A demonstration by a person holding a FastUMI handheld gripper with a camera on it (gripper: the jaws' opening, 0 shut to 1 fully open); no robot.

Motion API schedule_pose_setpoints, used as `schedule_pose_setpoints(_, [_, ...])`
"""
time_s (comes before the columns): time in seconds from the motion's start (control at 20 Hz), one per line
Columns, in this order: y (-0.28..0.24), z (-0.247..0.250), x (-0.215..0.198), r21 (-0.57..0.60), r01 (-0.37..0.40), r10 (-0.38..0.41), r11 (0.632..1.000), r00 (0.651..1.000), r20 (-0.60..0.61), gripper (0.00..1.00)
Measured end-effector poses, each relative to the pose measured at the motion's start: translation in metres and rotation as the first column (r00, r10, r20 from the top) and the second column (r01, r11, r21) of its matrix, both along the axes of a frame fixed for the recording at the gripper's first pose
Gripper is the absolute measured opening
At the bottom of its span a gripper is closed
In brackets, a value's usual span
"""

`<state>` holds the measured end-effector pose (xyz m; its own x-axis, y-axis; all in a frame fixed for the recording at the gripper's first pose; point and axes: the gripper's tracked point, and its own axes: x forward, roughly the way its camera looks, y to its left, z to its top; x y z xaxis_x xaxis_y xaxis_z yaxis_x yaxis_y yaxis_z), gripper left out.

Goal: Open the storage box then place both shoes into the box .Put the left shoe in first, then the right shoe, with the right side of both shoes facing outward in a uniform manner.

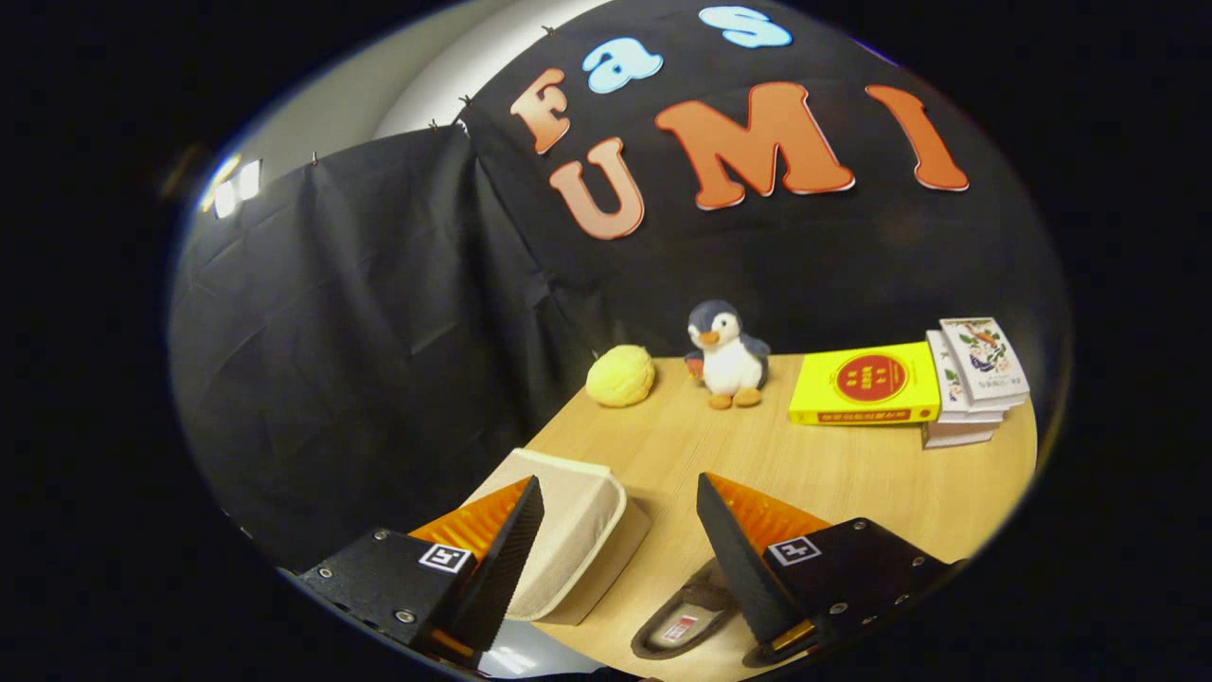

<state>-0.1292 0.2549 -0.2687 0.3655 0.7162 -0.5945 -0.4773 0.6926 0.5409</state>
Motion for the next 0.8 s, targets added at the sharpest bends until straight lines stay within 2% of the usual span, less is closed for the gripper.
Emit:
schedule_pose_setpoints(0.2, [0.031, -0.038, -0.041, 0.025, -0.089, 0.092, 0.996, 0.981, -0.171, 0.98])
schedule_pose_setpoints(0.35, [0.048, -0.06, -0.066, 0.045, -0.129, 0.136, 0.991, 0.948, -0.289, 0.98])
schedule_pose_setpoints(0.5, [0.058, -0.074, -0.082, 0.076, -0.125, 0.145, 0.989, 0.908, -0.393, 0.98])
schedule_pose_setpoints(0.8, [0.077, -0.099, -0.109, 0.096, -0.102, 0.137, 0.99, 0.845, -0.517, 0.97])
